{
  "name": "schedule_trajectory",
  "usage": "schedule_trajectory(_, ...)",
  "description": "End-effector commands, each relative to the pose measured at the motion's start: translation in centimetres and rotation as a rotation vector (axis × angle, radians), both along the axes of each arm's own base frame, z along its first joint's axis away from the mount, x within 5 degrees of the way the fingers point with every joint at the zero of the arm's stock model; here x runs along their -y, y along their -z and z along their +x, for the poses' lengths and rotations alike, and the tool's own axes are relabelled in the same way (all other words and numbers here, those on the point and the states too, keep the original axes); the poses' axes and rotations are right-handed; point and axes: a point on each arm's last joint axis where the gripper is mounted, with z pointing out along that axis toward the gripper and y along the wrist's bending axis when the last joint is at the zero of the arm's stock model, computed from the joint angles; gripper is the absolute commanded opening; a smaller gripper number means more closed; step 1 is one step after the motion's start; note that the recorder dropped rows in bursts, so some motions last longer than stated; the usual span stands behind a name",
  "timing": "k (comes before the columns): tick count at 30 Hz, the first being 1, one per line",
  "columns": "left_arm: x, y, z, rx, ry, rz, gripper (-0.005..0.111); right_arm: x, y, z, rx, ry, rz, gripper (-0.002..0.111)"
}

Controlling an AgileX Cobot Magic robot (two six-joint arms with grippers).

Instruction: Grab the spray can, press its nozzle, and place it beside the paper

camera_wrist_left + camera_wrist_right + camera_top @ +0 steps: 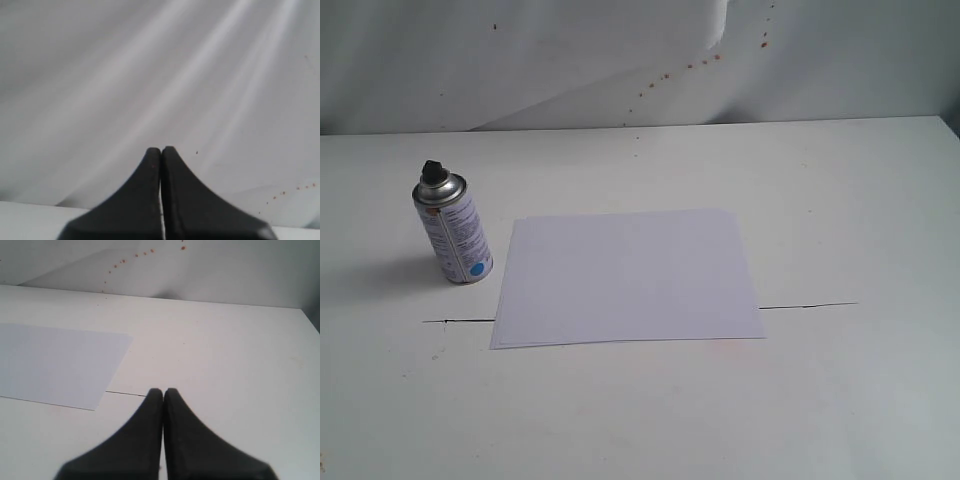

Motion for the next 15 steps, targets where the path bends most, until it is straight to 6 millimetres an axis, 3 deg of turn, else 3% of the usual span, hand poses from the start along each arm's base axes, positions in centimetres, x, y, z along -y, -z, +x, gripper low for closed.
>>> schedule_trajectory(1, 0.1, -3.5, -1.0, 0.097, 0.008, -0.005, 0.0, 0.0, 0.1, 0.0, 0.007, -0.001, -0.001, 0.0)
schedule_trajectory(4, 0.1, -6.8, -1.1, 0.135, -0.002, 0.028, 0.0, 0.0, 0.1, 0.0, 0.007, -0.001, -0.001, 0.0)
schedule_trajectory(7, 0.0, -9.9, 0.1, 0.121, -0.006, 0.038, 0.0, 0.0, 0.1, 0.0, 0.007, -0.001, -0.001, 0.0)
schedule_trajectory(12, -0.1, -14.6, 5.0, 0.013, -0.002, 0.036, 0.0, 0.0, 0.1, 0.0, 0.007, -0.001, -0.001, 0.0)
schedule_trajectory(15, -0.1, -15.7, 9.2, -0.185, 0.015, 0.032, 0.0, 0.0, 0.1, 0.0, 0.007, -0.001, -0.001, 0.0)
